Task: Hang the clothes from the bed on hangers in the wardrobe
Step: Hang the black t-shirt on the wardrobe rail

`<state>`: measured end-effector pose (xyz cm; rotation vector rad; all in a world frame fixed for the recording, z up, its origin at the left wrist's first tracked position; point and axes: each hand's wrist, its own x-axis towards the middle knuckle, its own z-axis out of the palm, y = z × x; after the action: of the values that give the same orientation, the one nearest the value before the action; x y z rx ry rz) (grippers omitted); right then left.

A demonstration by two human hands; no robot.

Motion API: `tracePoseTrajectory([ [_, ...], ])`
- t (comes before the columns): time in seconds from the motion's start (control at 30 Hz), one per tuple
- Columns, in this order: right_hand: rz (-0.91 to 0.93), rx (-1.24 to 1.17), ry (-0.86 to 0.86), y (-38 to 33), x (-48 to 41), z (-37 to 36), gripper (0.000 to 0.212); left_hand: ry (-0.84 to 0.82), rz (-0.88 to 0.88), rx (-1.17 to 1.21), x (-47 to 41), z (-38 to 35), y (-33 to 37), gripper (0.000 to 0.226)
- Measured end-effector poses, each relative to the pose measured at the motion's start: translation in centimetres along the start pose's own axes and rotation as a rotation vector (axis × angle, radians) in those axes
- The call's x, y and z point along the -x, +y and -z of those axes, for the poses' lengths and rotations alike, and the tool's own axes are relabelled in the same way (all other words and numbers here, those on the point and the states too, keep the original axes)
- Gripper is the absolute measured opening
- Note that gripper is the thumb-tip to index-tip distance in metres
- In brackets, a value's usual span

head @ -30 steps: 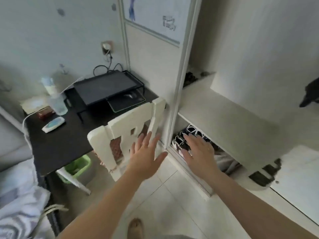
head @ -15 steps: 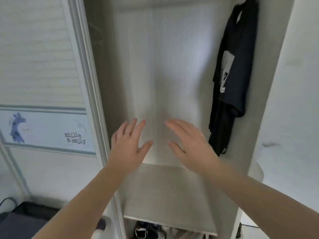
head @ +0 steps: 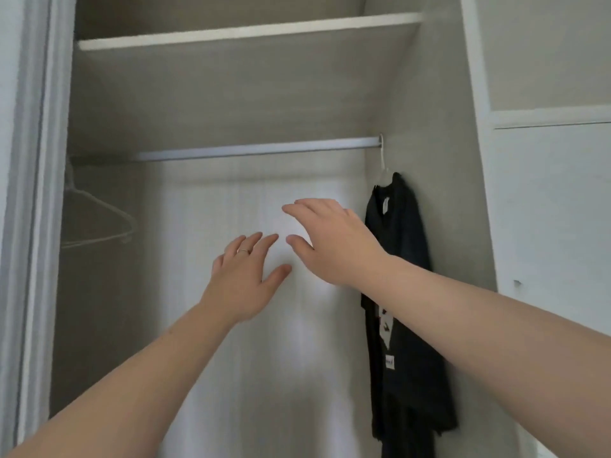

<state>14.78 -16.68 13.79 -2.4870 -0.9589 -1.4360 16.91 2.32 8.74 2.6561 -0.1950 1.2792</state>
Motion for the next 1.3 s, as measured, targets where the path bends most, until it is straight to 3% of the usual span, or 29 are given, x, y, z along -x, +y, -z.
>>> tracePoseTrajectory([
  [0.17,-0.175,0.144,-0.076,5.3,-5.7,1.7,0.049,-0.068,-0.032,0.144,-6.5,-3.9,2.0,0.064],
  [0.3,-0.376,0.241,-0.166,8.9,-8.1,1.5,0.044,-0.153,-0.02,0.434,-10.1,-8.0,5.0,0.061],
  [0.4,-0.545,0.307,-0.31,10.3,-8.2,0.8,0.048,-0.264,-0.035,0.595,-12.4,-11.7,7.4,0.067],
  [0.53,-0.64,0.451,-0.365,10.9,-7.9,0.2,0.048,-0.364,-0.084,0.777,-14.5,-15.0,10.7,0.073],
  [0.63,-0.638,0.58,-0.359,11.5,-8.3,-1.0,0.046,-0.398,-0.15,0.875,-15.3,-16.5,12.3,0.087],
  [0.7,-0.669,0.528,-0.324,11.8,-8.8,-1.5,0.046,-0.395,-0.184,0.919,-16.0,-17.2,12.7,0.094],
  [0.87,-0.802,0.353,-0.142,12.6,-11.0,-1.6,0.006,-0.358,-0.249,1.021,-17.7,-18.3,11.7,0.077],
  [0.97,-0.893,0.271,-0.089,12.6,-12.1,-1.9,0.016,-0.356,-0.285,1.042,-18.2,-18.7,10.7,0.076],
  [1.07,-0.992,0.278,-0.157,12.0,-13.1,-2.7,0.024,-0.372,-0.311,1.05,-18.2,-19.0,10.0,0.077],
  [1.17,-0.98,0.386,-0.234,12.4,-13.8,-3.8,0.032,-0.387,-0.344,1.035,-17.9,-19.5,9.8,0.074],
  [1.3,-0.971,0.3,-0.058,13.7,-13.2,-5.5,0.027,-0.394,-0.356,1.083,-17.2,-19.8,9.9,0.07],
])
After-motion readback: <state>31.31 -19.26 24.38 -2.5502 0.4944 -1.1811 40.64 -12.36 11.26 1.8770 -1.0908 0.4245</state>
